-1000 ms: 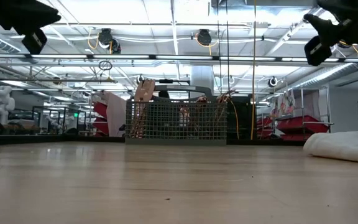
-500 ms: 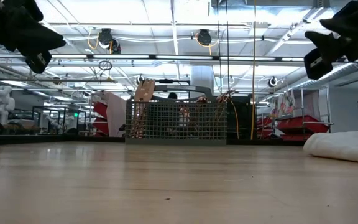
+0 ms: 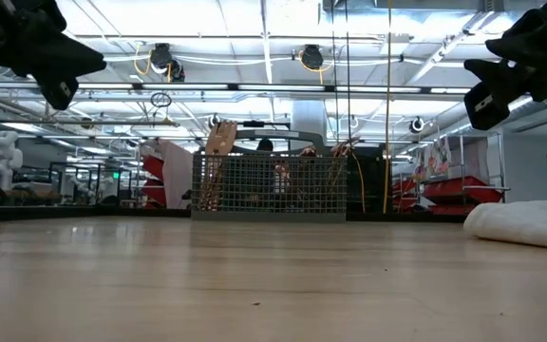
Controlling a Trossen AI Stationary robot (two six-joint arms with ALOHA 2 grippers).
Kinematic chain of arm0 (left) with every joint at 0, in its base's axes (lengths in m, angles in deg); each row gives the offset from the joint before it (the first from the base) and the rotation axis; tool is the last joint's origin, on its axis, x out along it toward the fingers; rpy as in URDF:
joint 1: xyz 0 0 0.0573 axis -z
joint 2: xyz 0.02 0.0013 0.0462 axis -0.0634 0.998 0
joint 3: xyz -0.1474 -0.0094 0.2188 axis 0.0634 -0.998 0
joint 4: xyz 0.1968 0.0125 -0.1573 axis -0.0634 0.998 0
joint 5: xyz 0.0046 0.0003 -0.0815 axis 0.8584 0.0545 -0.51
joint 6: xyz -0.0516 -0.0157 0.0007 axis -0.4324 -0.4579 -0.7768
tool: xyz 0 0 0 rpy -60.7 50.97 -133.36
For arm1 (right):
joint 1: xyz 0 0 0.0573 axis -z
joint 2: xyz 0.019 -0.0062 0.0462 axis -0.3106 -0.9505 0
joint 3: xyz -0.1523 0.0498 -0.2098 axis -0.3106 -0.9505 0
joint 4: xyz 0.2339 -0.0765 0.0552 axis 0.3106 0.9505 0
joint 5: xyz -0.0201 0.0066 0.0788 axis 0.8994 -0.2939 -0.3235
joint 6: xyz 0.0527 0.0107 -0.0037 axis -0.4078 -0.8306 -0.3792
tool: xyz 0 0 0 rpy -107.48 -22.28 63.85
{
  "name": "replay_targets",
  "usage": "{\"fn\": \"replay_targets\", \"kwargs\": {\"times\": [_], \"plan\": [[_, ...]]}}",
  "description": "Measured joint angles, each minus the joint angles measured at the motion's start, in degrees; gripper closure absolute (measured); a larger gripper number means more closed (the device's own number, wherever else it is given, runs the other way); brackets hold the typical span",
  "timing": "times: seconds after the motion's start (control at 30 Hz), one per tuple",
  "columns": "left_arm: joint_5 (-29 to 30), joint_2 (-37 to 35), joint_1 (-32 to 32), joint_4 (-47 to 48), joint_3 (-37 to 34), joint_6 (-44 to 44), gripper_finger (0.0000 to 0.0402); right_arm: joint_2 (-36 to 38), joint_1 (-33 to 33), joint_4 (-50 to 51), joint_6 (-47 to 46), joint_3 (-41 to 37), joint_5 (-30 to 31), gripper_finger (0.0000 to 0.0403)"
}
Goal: Sort silverware
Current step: Return to home position
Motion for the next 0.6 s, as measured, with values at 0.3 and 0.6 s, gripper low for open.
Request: {"fn": "replay_targets", "kwargs": {"times": [0.3, 0.6], "plan": [[1.0, 0.0, 0.0, -0.2, 0.0, -0.3, 0.035, 0.0, 0.0, 0.2, -0.1, 0.0, -0.6, 0.0298], [1.0, 0.0, 0.0, -0.2, 0.0, -0.3, 0.035, 0.0, 0.0, 0.2, -0.1, 0.0, -0.6, 0.0298]]}}
